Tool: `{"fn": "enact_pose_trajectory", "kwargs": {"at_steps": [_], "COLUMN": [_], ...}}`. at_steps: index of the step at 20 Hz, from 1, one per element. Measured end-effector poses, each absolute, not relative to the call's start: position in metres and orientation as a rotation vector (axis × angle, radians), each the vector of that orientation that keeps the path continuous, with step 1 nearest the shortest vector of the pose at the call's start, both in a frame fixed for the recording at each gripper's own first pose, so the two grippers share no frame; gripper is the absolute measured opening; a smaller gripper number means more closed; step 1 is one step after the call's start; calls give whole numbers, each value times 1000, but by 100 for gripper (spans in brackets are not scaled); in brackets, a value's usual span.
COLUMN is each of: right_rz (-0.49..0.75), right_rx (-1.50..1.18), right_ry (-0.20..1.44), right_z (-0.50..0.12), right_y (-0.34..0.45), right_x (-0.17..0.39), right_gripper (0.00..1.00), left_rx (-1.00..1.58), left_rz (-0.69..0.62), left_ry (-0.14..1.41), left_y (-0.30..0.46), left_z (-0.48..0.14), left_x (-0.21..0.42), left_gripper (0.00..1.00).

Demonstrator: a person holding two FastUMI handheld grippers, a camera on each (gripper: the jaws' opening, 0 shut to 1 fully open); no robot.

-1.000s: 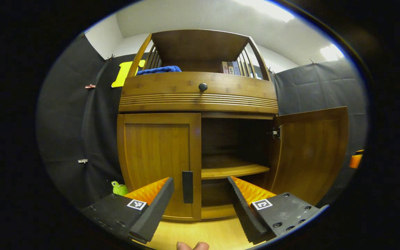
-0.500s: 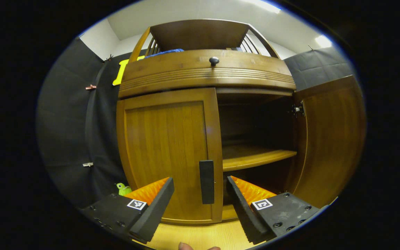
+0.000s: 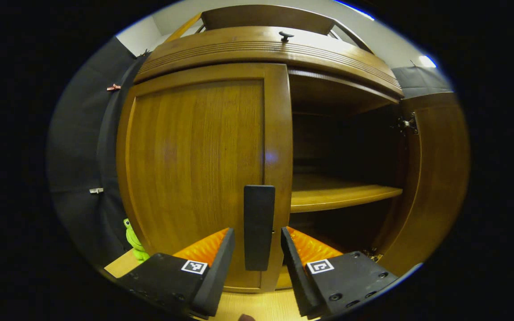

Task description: Open the right door of the double-door shoe cabinet with the right hand, and open the left door with the left hand.

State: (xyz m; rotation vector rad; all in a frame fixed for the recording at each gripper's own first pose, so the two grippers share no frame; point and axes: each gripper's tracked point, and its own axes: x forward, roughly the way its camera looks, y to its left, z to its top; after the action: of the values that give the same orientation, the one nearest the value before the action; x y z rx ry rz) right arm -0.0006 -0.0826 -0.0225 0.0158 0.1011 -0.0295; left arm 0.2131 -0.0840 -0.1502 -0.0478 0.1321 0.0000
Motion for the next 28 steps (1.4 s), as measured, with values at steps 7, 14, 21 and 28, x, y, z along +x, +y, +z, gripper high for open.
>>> {"fn": "enact_pose_trajectory", "kwargs": {"at_steps": [7,14,21,28], "right_rz": [-19,-29,-18,12], "right_rx": [8,27,19,0], "right_ry": [111,118,109,114], "right_z": [-28,-29,-27,-32], "right_y": [-86,-98,-89,-59], "right_x": [5,-3,-19,-39], "right_gripper": [98,98,98,98], "left_rx": [-34,-24,-21,-13], "left_rz": [5,-22,-28,-21], "left_ry": [139,160,162,160], "left_y": [-86,-79,-58,-22], "left_z": [-149,-149,-144,-145], "left_x": [223,188,128,73], "left_gripper": [34,30,31,28]}}
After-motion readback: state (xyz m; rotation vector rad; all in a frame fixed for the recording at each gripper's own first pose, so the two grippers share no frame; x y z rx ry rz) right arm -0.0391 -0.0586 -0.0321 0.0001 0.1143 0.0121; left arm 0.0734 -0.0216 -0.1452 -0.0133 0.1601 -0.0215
